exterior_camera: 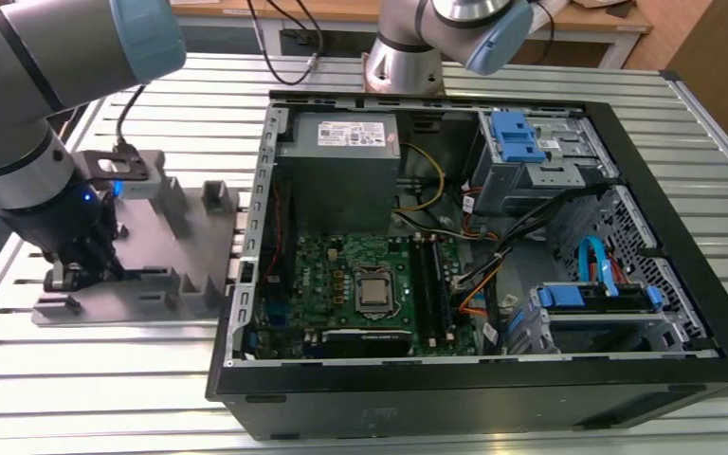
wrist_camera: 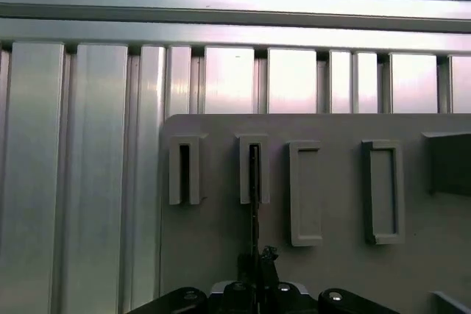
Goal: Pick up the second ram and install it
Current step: 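Pick up the second ram and move it above second insertion slot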
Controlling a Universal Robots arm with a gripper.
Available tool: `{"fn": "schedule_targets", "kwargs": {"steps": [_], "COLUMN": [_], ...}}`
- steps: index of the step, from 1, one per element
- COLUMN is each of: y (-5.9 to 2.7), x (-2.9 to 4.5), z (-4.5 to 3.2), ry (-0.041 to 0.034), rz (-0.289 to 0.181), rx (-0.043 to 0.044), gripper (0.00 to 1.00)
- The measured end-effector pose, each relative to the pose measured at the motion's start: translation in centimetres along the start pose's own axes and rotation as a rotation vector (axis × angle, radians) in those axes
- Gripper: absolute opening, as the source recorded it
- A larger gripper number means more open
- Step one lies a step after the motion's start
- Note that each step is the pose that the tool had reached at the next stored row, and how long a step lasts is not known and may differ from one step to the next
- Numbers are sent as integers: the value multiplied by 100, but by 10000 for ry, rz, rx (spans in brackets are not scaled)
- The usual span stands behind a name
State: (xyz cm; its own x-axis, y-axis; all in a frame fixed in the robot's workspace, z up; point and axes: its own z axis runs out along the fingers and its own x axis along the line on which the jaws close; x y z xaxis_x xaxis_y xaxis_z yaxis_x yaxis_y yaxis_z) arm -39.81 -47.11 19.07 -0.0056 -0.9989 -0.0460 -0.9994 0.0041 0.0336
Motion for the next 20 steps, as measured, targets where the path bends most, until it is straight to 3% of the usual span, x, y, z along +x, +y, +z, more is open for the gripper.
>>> {"fn": "schedule_targets", "kwargs": {"steps": [2, 6, 11, 20], "y": [0, 0, 0, 0], "x": [0, 0, 0, 0], "z": [1, 1, 2, 0], "ry": [-12, -20, 6, 7], "rz": [355, 573, -180, -212], "rx": [16, 27, -7, -10], "gripper": [14, 14, 14, 14]}}
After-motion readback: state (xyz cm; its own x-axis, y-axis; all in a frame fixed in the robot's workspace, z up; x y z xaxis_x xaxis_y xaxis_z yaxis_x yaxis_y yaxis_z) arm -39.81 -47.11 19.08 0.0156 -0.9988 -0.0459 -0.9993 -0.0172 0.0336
